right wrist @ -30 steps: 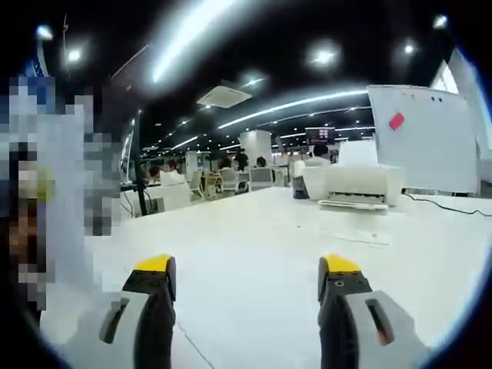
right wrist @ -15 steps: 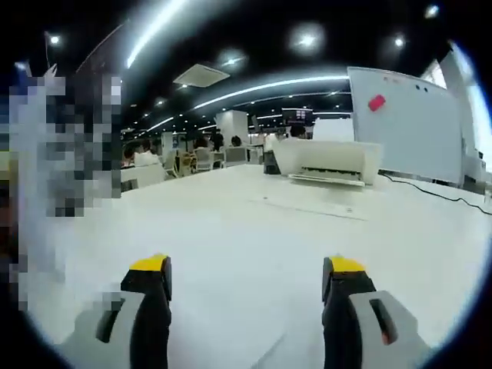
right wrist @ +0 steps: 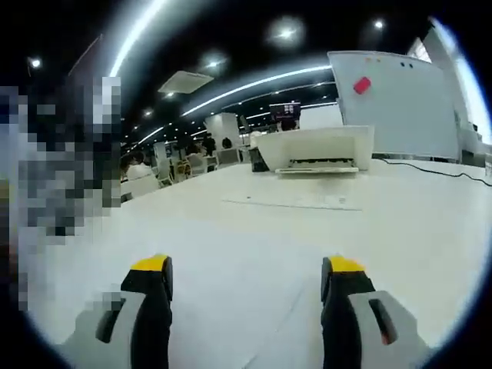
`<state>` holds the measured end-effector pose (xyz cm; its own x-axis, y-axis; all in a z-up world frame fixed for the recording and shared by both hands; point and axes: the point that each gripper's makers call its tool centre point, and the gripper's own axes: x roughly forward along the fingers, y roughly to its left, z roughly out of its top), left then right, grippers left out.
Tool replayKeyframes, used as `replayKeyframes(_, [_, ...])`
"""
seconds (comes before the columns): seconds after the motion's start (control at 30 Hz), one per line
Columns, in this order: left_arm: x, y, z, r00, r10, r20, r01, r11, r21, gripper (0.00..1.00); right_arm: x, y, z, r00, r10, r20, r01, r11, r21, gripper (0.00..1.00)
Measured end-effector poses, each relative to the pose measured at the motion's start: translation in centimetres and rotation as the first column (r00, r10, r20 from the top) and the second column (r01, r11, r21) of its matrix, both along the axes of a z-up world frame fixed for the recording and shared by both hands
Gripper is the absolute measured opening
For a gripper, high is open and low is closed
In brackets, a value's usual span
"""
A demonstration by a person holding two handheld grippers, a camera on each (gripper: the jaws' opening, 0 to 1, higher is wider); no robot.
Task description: Organize the stack of printing papers by aligning and flattening the scattered papers on the table
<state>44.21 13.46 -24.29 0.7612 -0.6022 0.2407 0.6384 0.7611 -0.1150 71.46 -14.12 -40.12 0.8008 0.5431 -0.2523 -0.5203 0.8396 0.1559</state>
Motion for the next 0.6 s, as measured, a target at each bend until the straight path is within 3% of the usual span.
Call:
replayKeyframes(0.23, [0.0,0.2,-0.1,1.000,0.005,0.001,-0.005,1.000,-0.006,0.06,0.2,0.8,-1.4,0.999,0.025,-0.033,-0.028,0.995,-0.091,0.75])
replayKeyframes(0.6, [-0.1,0.1,-0.1,1.000,0.005,0.004,-0.005,1.000,-0.006,0.06,-0.1,1.5,-2.3,0.998,0.042,-0.047,-0.049,0.985,-0.163,0.74])
